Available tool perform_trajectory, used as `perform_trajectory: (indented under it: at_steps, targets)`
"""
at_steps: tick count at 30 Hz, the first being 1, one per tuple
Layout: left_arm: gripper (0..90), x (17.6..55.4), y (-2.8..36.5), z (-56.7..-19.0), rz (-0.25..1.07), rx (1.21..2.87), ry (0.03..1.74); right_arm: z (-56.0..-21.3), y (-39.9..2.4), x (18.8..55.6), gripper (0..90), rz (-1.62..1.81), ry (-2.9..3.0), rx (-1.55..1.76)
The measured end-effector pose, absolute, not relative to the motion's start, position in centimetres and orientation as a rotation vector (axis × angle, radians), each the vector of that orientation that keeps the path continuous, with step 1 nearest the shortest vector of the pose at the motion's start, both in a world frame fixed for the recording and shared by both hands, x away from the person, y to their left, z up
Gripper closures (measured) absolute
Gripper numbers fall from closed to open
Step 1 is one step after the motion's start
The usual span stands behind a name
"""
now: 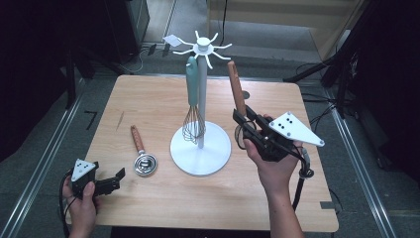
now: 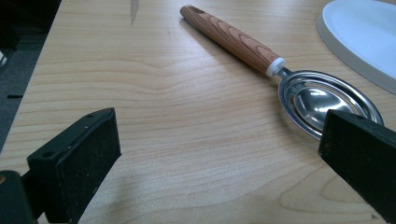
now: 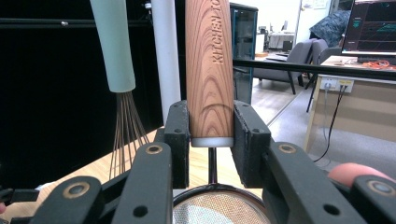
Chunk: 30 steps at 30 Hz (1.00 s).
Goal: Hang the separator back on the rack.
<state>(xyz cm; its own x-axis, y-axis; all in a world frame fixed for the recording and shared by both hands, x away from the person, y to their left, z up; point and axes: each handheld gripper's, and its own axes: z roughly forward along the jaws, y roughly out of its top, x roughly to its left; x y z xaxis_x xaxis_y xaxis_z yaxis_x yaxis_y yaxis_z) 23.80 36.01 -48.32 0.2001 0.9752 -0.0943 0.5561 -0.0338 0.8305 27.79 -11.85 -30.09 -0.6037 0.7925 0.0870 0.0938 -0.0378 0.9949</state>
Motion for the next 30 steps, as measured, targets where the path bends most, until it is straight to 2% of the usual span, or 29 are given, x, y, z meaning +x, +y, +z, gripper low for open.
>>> perform_trajectory:
  at_steps: [30]
  targets:
    - [0.0, 23.8, 36.0, -48.3, 0.68, 1.694, 1.454, -28.5, -11.7, 27.6, 71.4, 1.731, 1.663, 0.885]
